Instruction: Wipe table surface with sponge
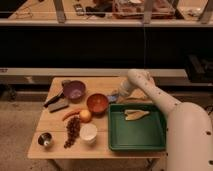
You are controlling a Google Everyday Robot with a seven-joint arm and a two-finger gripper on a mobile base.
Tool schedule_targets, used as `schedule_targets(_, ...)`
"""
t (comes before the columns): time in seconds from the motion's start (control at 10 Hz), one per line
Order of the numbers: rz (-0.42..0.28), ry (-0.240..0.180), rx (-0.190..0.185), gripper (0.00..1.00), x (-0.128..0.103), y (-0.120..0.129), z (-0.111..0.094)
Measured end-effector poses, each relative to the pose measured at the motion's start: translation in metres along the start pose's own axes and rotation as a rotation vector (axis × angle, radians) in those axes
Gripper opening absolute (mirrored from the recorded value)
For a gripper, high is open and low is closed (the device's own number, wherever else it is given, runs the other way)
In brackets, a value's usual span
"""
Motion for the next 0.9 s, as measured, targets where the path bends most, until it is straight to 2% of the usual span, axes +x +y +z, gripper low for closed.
schedule_targets(0.1, -0.001, 0.009, -0.007, 0.00, 0.002, 0.001, -0.004)
schedule_targets(0.5, 0.002, 0.000, 0.000, 0.00, -0.004, -0.005, -0.015)
schedule_targets(0.7, 0.004, 0.002, 0.002, 0.00, -0.009, -0.014, -0.039)
schedule_targets(0.9, 0.001, 0.004, 0.002, 0.00, -0.012, -0.017, -0.046)
